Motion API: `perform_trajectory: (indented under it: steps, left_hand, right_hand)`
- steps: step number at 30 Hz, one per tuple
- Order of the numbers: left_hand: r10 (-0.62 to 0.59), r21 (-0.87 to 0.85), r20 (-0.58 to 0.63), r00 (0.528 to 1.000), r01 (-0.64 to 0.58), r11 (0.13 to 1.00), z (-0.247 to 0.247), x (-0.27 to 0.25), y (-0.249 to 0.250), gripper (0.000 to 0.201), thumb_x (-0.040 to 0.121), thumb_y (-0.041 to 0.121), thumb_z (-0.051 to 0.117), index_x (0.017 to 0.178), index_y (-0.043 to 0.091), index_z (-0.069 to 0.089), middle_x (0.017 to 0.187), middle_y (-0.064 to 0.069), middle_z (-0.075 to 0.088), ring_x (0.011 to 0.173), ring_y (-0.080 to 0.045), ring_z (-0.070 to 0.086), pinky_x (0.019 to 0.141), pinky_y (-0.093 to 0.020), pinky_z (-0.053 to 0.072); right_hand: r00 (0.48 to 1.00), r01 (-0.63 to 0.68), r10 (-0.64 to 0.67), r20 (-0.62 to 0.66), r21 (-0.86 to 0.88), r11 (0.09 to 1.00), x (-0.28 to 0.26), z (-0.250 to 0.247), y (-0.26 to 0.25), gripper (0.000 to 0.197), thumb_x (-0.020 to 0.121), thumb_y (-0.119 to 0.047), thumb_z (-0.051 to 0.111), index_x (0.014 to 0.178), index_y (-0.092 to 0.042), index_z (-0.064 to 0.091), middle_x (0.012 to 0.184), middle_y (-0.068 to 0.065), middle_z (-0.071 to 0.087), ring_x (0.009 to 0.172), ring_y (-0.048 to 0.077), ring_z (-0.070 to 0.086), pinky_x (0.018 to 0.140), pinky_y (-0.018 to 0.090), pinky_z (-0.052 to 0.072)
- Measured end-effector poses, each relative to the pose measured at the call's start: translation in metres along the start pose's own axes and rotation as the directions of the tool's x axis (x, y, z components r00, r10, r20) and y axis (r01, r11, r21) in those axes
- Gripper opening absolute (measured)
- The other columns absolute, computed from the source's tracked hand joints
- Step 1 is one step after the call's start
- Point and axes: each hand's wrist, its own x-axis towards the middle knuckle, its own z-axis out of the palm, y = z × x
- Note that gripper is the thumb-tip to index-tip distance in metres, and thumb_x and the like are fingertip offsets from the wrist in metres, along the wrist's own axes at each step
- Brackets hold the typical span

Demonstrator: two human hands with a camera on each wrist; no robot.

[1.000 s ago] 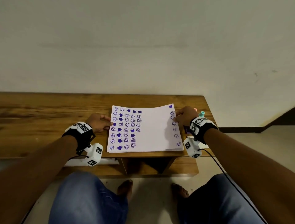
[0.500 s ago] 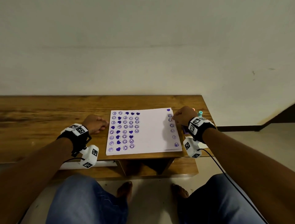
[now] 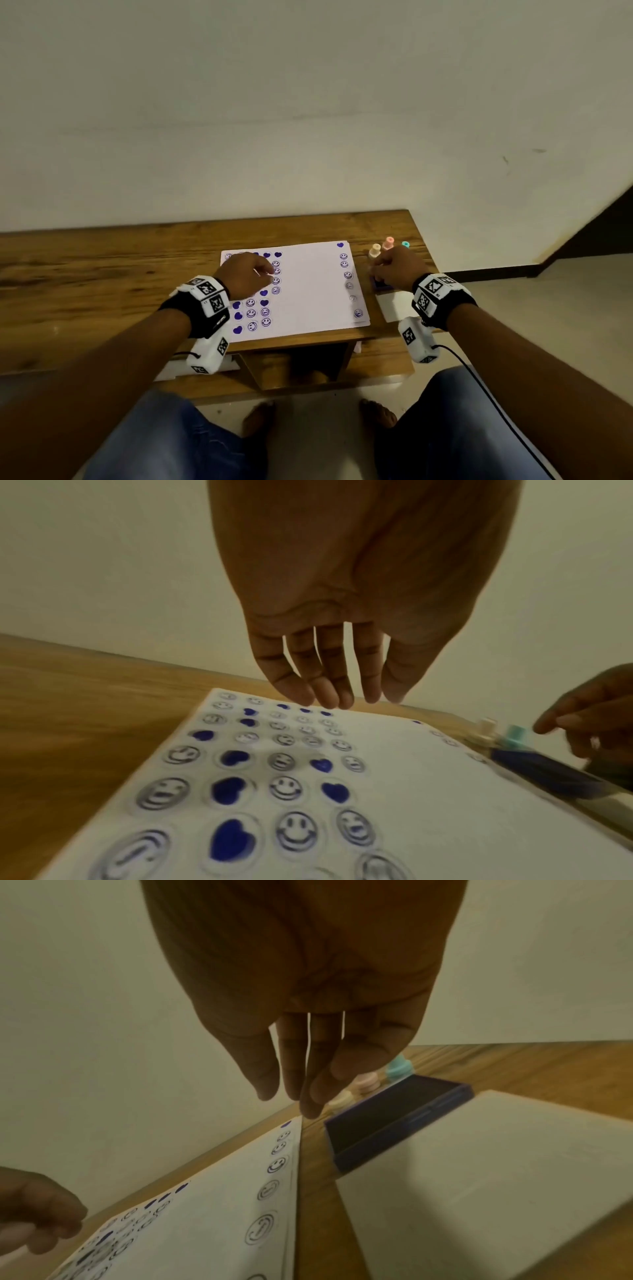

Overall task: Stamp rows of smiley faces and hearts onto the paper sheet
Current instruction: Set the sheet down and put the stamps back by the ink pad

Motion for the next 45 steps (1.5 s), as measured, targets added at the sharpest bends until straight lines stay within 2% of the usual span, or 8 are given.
perform_trajectory:
  steps: [4,8,11,15,19,29,39,45]
  left_hand:
    - [0.145,0.003,0.050,0.988,-0.145,0.989,0.036,-0.002,0.042,0.021,0.086,0.027,0.067,0.106,0.021,0.071,0.103,0.002,0.067,0.096,-0.015,0.062,0.087,-0.029,0.049]
    - [0.238,0.098,0.078,0.968,-0.245,0.965,0.077,-0.003,0.079,0.024,0.085,0.035,0.066,0.107,0.026,0.069,0.113,0.000,0.063,0.109,-0.019,0.056,0.093,-0.034,0.045]
    - [0.257,0.209,0.116,0.959,-0.277,0.938,0.102,-0.002,0.100,0.036,0.083,0.042,0.065,0.117,0.029,0.065,0.124,0.003,0.056,0.118,-0.021,0.048,0.097,-0.040,0.044]
    - [0.236,0.331,0.140,0.962,-0.270,0.904,0.115,0.002,0.116,0.047,0.082,0.048,0.065,0.125,0.032,0.059,0.133,0.003,0.049,0.123,-0.023,0.044,0.099,-0.043,0.044]
    - [0.212,0.327,0.170,0.962,-0.258,0.909,0.120,0.005,0.121,0.047,0.082,0.045,0.067,0.126,0.030,0.058,0.135,0.001,0.048,0.122,-0.022,0.045,0.100,-0.039,0.044]
    - [0.169,0.263,0.148,0.974,-0.204,0.943,0.117,0.008,0.123,0.045,0.075,0.044,0.076,0.116,0.028,0.064,0.129,0.001,0.052,0.120,-0.023,0.048,0.098,-0.037,0.046]
    - [0.111,0.188,0.107,0.988,-0.129,0.974,0.119,0.012,0.125,0.045,0.073,0.041,0.079,0.115,0.029,0.067,0.126,0.003,0.056,0.117,-0.021,0.051,0.094,-0.035,0.048]
    - [0.125,0.196,0.108,0.986,-0.144,0.970,0.118,0.010,0.126,0.044,0.075,0.041,0.078,0.116,0.028,0.066,0.128,0.002,0.055,0.119,-0.022,0.049,0.095,-0.037,0.048]
  right_hand:
    - [0.992,-0.074,0.079,-0.101,0.052,0.996,-0.020,-0.012,0.022,0.011,0.092,-0.034,0.069,0.092,-0.025,0.075,0.087,-0.004,0.068,0.088,0.019,0.064,0.075,0.028,0.047]
    - [0.952,-0.191,0.210,-0.225,0.102,0.976,-0.042,-0.011,0.044,0.031,0.087,-0.046,0.071,0.110,-0.024,0.073,0.110,0.001,0.073,0.098,0.021,0.066,0.078,0.029,0.049]
    - [0.941,-0.209,0.237,-0.243,0.135,0.969,-0.058,-0.003,0.051,0.049,0.085,-0.051,0.072,0.125,-0.026,0.064,0.124,0.003,0.068,0.114,0.024,0.062,0.087,0.035,0.048]
    - [0.939,-0.289,0.291,-0.183,0.036,0.957,-0.060,0.020,0.056,0.081,0.074,-0.070,0.070,0.141,-0.031,0.046,0.151,0.011,0.043,0.137,0.037,0.040,0.107,0.051,0.041]
    - [0.930,-0.341,0.327,-0.169,-0.055,0.939,-0.062,0.042,0.053,0.099,0.070,-0.075,0.069,0.148,-0.026,0.031,0.153,0.010,0.034,0.141,0.036,0.031,0.107,0.053,0.040]
    - [0.901,-0.315,0.319,-0.294,0.064,0.947,-0.051,0.032,0.051,0.093,0.072,-0.074,0.065,0.146,-0.024,0.035,0.149,0.013,0.039,0.138,0.037,0.035,0.105,0.053,0.042]
    - [0.896,-0.397,0.383,-0.226,-0.022,0.917,-0.009,0.026,0.030,0.098,0.072,-0.068,0.070,0.149,-0.018,0.034,0.157,0.015,0.030,0.146,0.038,0.026,0.112,0.052,0.034]
    - [0.908,-0.377,0.352,-0.228,-0.073,0.923,0.001,0.023,0.023,0.099,0.074,-0.077,0.062,0.149,-0.019,0.034,0.158,0.017,0.030,0.147,0.039,0.025,0.114,0.052,0.032]
